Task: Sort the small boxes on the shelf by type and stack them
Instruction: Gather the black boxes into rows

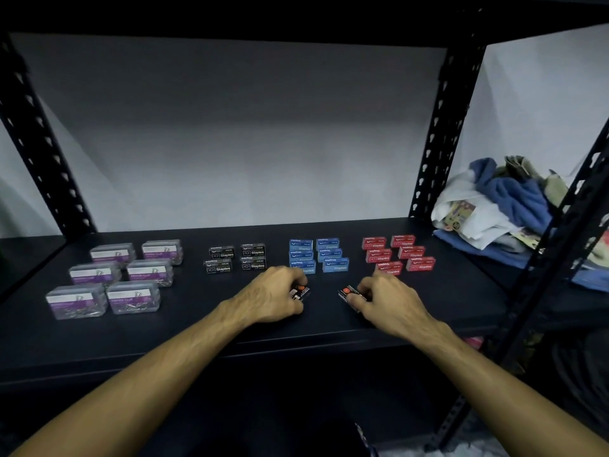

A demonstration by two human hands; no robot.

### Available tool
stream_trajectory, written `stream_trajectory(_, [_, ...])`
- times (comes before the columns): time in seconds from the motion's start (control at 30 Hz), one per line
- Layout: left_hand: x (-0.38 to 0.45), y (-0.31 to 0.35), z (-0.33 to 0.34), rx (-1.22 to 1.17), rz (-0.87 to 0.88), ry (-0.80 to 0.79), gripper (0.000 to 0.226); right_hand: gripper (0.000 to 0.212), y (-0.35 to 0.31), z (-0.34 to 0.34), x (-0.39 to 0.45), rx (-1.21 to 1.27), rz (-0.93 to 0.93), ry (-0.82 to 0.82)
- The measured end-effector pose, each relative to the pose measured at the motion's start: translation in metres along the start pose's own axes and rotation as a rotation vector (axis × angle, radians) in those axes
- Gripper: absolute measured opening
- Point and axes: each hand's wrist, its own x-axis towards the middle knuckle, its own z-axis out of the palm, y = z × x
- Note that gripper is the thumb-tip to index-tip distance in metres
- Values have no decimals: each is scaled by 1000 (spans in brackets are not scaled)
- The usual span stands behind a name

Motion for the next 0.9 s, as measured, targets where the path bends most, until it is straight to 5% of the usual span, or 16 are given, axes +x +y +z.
stream_trajectory(0.9, [8,-26,-3,-74,110,103,27,19,1,3,1,145,-80,5])
